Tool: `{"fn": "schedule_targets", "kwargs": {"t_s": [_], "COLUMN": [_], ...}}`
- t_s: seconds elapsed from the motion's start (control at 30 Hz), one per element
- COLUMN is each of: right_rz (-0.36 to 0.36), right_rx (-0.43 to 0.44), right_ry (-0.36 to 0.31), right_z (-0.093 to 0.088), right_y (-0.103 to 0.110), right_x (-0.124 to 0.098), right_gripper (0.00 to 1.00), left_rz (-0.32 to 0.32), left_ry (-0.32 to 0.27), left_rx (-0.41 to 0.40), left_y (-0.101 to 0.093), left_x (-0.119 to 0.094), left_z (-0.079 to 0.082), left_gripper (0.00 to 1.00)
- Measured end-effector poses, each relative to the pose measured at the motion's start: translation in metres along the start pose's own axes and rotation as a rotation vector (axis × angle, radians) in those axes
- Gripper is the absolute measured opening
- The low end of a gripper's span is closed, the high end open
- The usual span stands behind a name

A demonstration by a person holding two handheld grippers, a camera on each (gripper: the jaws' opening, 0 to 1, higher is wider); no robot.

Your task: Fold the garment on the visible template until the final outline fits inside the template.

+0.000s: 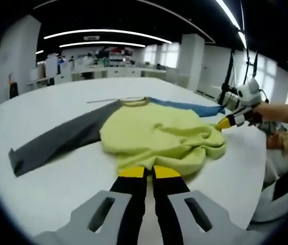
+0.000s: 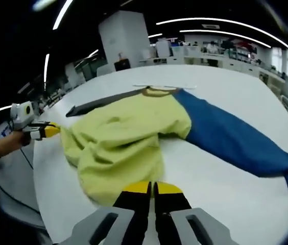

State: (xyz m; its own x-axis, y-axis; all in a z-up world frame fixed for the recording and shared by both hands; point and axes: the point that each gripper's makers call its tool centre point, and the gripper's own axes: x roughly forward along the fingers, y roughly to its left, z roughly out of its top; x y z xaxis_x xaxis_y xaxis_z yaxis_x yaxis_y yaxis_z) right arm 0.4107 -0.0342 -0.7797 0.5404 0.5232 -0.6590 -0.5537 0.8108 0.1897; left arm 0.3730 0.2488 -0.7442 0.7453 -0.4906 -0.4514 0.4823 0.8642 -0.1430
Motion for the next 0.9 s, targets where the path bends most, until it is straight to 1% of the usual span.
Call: {"fn": "schedule_targets", "kwargs": {"t_s": [0.13,0.23,0.33,0.4,0.5,0.7,0.73,0.8,0.83,0.9], "right_rz": [-0.012,-0.025,-0.035,-0.036,-0.051,-0.060,-0.065,-0.084,-0.093,-0.108], "right_rx": [0.013,0.010,0.017,0.023,0.024,0.047,0.049,0.055,0.058,0.072], "right_ry": [-0.009,-0.004,-0.009,-0.012,-0.009,-0.014,-0.015,-0.021,-0.026,-0.040], "right_z": [0.001,-0.002,-0.005,-0.007,-0.013,-0.024,-0.025,-0.026,-0.026,-0.027], "right_y": [-0.001,-0.001,0.001,0.003,0.006,0.016,0.017,0.018,0.019,0.021], "right_x": [-0.015,-0.026,-0.038,-0.043,-0.052,-0.063,-0.065,-0.070,-0.073,-0.078], "right_gripper": [0.00,0.00,0.00,0.00,0.00,0.00,0.00,0.00,0.00,0.00], "left_rz": [-0.004,-0.012,-0.002,0.001,0.009,0.025,0.038,0.054,0.061,0.065], "left_ry": [0.008,0.036,0.040,0.043,0.078,0.092,0.100,0.133,0.139,0.120], "left_rx": [-0.017,-0.081,-0.095,-0.111,-0.123,-0.174,-0.179,-0.182,-0.190,-0.206], "left_y": [-0.001,-0.004,-0.004,-0.005,-0.004,-0.006,-0.005,-0.004,-0.004,-0.004], "left_x": [-0.009,-0.015,-0.022,-0.027,-0.033,-0.043,-0.045,-0.049,-0.050,-0.054], "left_z": [0.005,0.003,0.003,0.002,-0.005,-0.010,-0.012,-0.017,-0.019,-0.018], "left_gripper": [0.01,0.01,0.01,0.01,0.01,0.01,0.01,0.01,0.02,0.01]}}
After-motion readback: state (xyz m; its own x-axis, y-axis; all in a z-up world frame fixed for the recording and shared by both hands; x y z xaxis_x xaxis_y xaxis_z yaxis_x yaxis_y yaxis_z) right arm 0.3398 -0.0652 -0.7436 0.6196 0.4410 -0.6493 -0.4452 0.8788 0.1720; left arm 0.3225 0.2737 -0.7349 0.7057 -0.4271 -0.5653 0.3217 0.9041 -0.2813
